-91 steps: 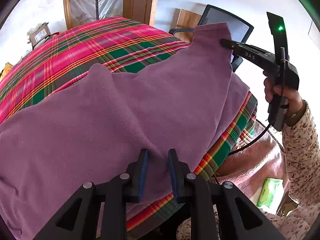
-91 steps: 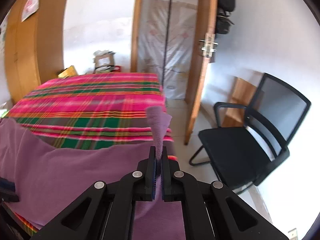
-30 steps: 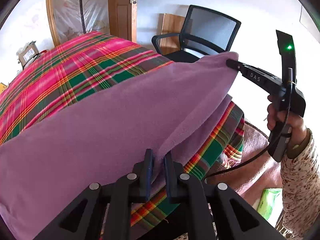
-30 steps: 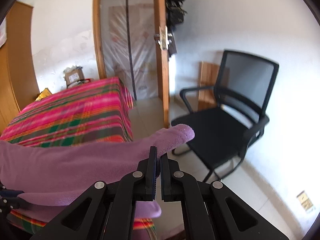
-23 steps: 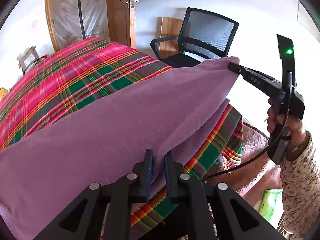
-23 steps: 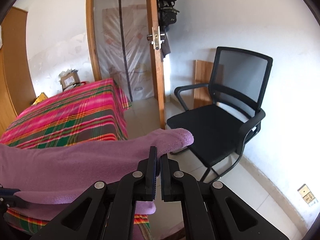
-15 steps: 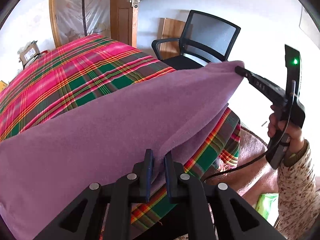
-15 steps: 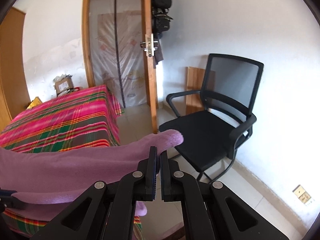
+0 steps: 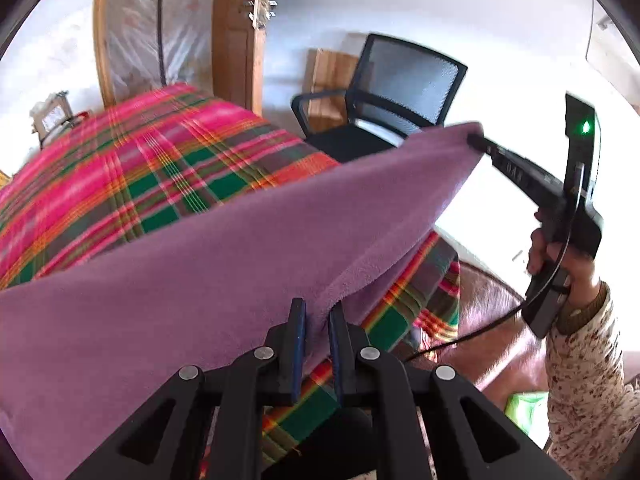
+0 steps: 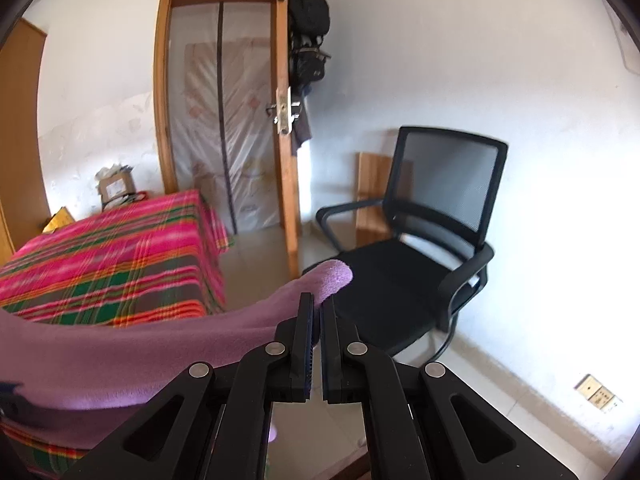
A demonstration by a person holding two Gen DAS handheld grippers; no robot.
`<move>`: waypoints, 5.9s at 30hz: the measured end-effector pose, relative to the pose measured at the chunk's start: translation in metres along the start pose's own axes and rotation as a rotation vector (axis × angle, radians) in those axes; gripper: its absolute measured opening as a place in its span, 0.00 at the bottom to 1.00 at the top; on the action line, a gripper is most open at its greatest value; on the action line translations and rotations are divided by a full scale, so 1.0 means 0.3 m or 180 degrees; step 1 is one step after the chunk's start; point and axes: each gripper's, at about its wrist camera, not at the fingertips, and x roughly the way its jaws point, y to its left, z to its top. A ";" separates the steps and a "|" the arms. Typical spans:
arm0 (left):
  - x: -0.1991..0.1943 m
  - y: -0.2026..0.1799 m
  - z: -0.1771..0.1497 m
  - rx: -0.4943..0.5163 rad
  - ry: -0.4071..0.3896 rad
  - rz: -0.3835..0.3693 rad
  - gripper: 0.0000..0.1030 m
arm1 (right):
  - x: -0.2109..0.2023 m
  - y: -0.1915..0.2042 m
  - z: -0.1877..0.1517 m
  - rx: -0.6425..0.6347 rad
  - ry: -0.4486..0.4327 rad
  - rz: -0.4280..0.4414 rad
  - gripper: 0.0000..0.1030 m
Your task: Fold clothes
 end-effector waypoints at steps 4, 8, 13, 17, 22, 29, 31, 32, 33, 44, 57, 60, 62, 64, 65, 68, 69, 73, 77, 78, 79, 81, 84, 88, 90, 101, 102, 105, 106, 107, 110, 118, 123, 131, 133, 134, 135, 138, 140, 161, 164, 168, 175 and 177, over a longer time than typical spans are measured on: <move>0.052 0.010 -0.018 -0.0055 0.0188 0.0000 0.11 | 0.072 0.008 -0.047 -0.0079 0.0285 -0.0016 0.03; 0.066 0.001 -0.025 -0.0025 0.0231 0.0042 0.11 | 0.124 -0.011 -0.102 0.0051 0.0469 0.0011 0.03; 0.064 0.002 -0.027 -0.0048 0.0226 0.0047 0.11 | 0.154 -0.028 -0.138 0.0131 0.0644 0.0132 0.03; 0.045 0.007 -0.015 -0.0106 0.0158 0.0057 0.11 | 0.147 -0.041 -0.122 0.0236 0.0613 0.0222 0.03; -0.010 0.013 0.025 -0.0176 -0.0099 0.0149 0.11 | 0.114 -0.048 -0.025 0.0240 0.0352 0.0324 0.03; -0.099 0.056 0.113 -0.0314 -0.0500 0.0347 0.11 | 0.112 -0.004 0.115 0.0173 0.0060 0.0476 0.03; -0.118 0.069 0.130 -0.0368 -0.0587 0.0344 0.11 | 0.094 0.002 0.137 0.0211 -0.0053 0.0528 0.03; -0.118 0.074 0.132 -0.0392 -0.0594 0.0313 0.11 | 0.090 0.001 0.142 0.0226 -0.0084 0.0541 0.03; -0.107 0.069 0.128 -0.0369 -0.0545 0.0305 0.11 | 0.095 -0.006 0.134 0.0253 -0.0067 0.0539 0.03; 0.076 0.012 0.020 -0.0187 0.0210 0.0063 0.11 | 0.192 -0.100 -0.114 0.0542 0.0562 0.0397 0.03; 0.084 0.012 -0.001 -0.0153 0.0238 0.0031 0.12 | 0.264 -0.078 -0.227 0.0615 0.0938 0.0426 0.04; 0.071 0.016 -0.008 -0.0168 0.0235 -0.0028 0.14 | 0.282 -0.067 -0.247 0.0651 0.1066 0.0413 0.04; 0.062 0.019 -0.013 -0.0171 0.0228 -0.0074 0.14 | 0.282 -0.062 -0.251 0.0707 0.1124 0.0382 0.04; 0.050 0.023 -0.021 -0.0164 0.0223 -0.0115 0.14 | 0.271 -0.057 -0.245 0.0738 0.1131 0.0281 0.04; 0.042 0.027 -0.025 -0.0166 0.0219 -0.0144 0.15 | 0.265 -0.055 -0.241 0.0755 0.1137 0.0234 0.05; 0.014 0.037 -0.041 -0.0150 0.0214 -0.0260 0.15 | 0.235 -0.038 -0.219 0.0729 0.1145 0.0018 0.07; 0.003 0.044 -0.044 -0.0163 0.0205 -0.0313 0.15 | 0.223 -0.032 -0.211 0.0714 0.1120 -0.0042 0.07; -0.052 0.078 -0.070 -0.0200 0.0156 -0.0485 0.15 | 0.153 0.000 -0.166 0.0705 0.0991 -0.0303 0.08; -0.164 0.168 -0.109 -0.0348 -0.0105 -0.0476 0.15 | 0.094 0.096 -0.119 0.0568 0.0862 -0.0109 0.08; -0.195 0.206 -0.126 -0.0434 -0.0163 -0.0443 0.15 | 0.079 0.128 -0.108 0.0506 0.0830 -0.0039 0.08; -0.226 0.244 -0.143 -0.0521 -0.0220 -0.0409 0.16 | 0.063 0.170 -0.100 0.0419 0.0784 0.0063 0.08; -0.281 0.321 -0.182 -0.0691 -0.0282 -0.0302 0.16 | 0.031 0.260 -0.084 0.0224 0.0687 0.0299 0.08; -0.367 0.446 -0.255 -0.1000 -0.0378 -0.0043 0.17 | -0.005 0.410 -0.072 -0.0075 0.0605 0.0686 0.08; -0.487 0.619 -0.368 -0.1490 -0.0567 0.0315 0.17 | -0.033 0.609 -0.073 -0.0365 0.0630 0.1183 0.09; -0.534 0.707 -0.437 -0.1798 -0.0629 0.0527 0.19 | -0.052 0.705 -0.085 -0.0525 0.0653 0.1481 0.09; -0.686 0.945 -0.808 -0.3064 -0.0719 0.1194 0.22 | -0.246 1.133 -0.225 -0.1719 0.0623 0.2935 0.26; -0.680 0.953 -0.822 -0.3117 -0.0696 0.1217 0.22 | -0.260 1.153 -0.232 -0.1784 0.0615 0.3041 0.27; -0.664 0.972 -0.842 -0.3253 -0.0702 0.1122 0.23 | -0.316 1.204 -0.267 -0.2062 0.0545 0.3174 0.32; -0.659 0.977 -0.844 -0.3294 -0.0717 0.1064 0.23 | -0.336 1.216 -0.278 -0.2147 0.0511 0.3197 0.32; -0.654 0.982 -0.847 -0.3335 -0.0731 0.1005 0.23 | -0.339 1.233 -0.289 -0.2213 0.0515 0.3213 0.32; -0.681 1.008 -0.878 -0.3350 -0.0780 0.0860 0.23 | -0.352 1.266 -0.327 -0.2376 0.0535 0.3169 0.32; -0.638 1.089 -0.885 -0.3638 -0.0783 0.0492 0.23 | -0.354 1.337 -0.397 -0.2725 0.0539 0.3000 0.32; -0.640 1.144 -0.902 -0.3815 -0.0870 0.0438 0.23 | -0.380 1.358 -0.425 -0.2947 0.0399 0.2864 0.32; -0.636 1.168 -0.895 -0.3876 -0.0888 0.0460 0.23 | -0.383 1.361 -0.433 -0.3032 0.0298 0.2775 0.30; -0.635 1.180 -0.897 -0.3937 -0.0900 0.0442 0.23 | -0.384 1.366 -0.435 -0.3035 0.0322 0.2807 0.19; -0.630 1.187 -0.891 -0.3959 -0.0910 0.0424 0.23 | -0.384 1.369 -0.436 -0.3035 0.0334 0.2823 0.16; -0.629 1.189 -0.893 -0.3982 -0.0923 0.0410 0.23 | -0.384 1.373 -0.431 -0.3019 0.0347 0.2839 0.12; -0.634 1.190 -0.905 -0.4049 -0.0973 0.0412 0.23 | -0.389 1.376 -0.416 -0.2944 0.0377 0.2897 0.06; -0.637 1.193 -0.907 -0.4108 -0.1032 0.0440 0.15 | -0.391 1.371 -0.401 -0.2878 0.0434 0.2969 0.05; -0.690 1.118 -0.987 -0.3922 -0.1294 0.0896 0.02 | -0.395 1.339 -0.364 -0.2599 0.0797 0.3355 0.03; -0.669 1.125 -0.974 -0.3882 -0.1206 0.0919 0.02 | -0.376 1.353 -0.381 -0.2629 0.0850 0.3320 0.03; -0.659 1.128 -0.975 -0.3886 -0.1143 0.0904 0.03 | -0.364 1.357 -0.394 -0.2676 0.0906 0.3294 0.03; -0.740 1.121 -0.998 -0.3868 -0.1175 0.1122 0.06 | -0.361 1.350 -0.337 -0.2686 0.0850 0.3341 0.08; -0.778 1.126 -1.010 -0.3906 -0.1267 0.1211 0.06 | -0.350 1.336 -0.290 -0.2518 0.0784 0.3356 0.10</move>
